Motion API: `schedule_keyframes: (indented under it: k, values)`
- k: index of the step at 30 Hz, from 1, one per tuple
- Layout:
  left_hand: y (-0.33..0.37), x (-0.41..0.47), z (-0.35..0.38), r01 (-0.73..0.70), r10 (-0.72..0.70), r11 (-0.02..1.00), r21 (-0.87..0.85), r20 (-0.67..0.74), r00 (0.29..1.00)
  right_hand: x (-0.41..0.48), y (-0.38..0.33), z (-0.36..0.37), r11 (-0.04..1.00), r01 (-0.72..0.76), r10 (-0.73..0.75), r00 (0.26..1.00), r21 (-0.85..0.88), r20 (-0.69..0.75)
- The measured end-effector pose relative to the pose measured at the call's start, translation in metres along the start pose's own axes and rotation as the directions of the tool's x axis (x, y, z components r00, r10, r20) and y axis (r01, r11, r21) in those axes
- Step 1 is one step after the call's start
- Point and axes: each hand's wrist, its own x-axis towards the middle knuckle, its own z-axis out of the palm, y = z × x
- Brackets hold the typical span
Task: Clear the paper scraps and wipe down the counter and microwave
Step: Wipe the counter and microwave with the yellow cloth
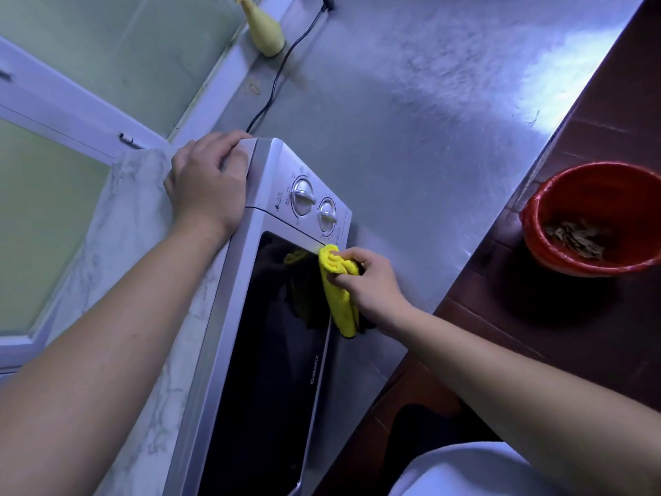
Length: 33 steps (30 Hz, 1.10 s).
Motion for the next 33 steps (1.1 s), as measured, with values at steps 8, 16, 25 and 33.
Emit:
schedule_keyframes:
  k: [8, 16, 25, 33]
  values:
    - [-0.001, -0.001, -0.001, 0.002, -0.002, 1.000, -0.031, -0.006, 1.000, 0.003, -0.072, -0.017, 0.929, 0.368, -0.362, 0.925, 0.036, -0.113]
    - [-0.001, -0.001, 0.000, 0.008, -0.008, 0.999, -0.039, 0.002, 1.000, -0.002, 0.017, -0.005, 0.843, 0.330, -0.294, 0.944, -0.426, 0.148]
    - [-0.002, -0.001, -0.001, 0.002, -0.002, 0.998, -0.065, 0.000, 1.000, -0.013, 0.025, -0.007, 0.800, 0.455, -0.482, 0.876, -0.392, 0.035]
    - [0.000, -0.001, -0.001, 0.012, -0.013, 0.999, -0.049, -0.003, 1.000, -0.001, 0.018, 0.010, 0.582, 0.606, -0.687, 0.723, -0.542, 0.072]
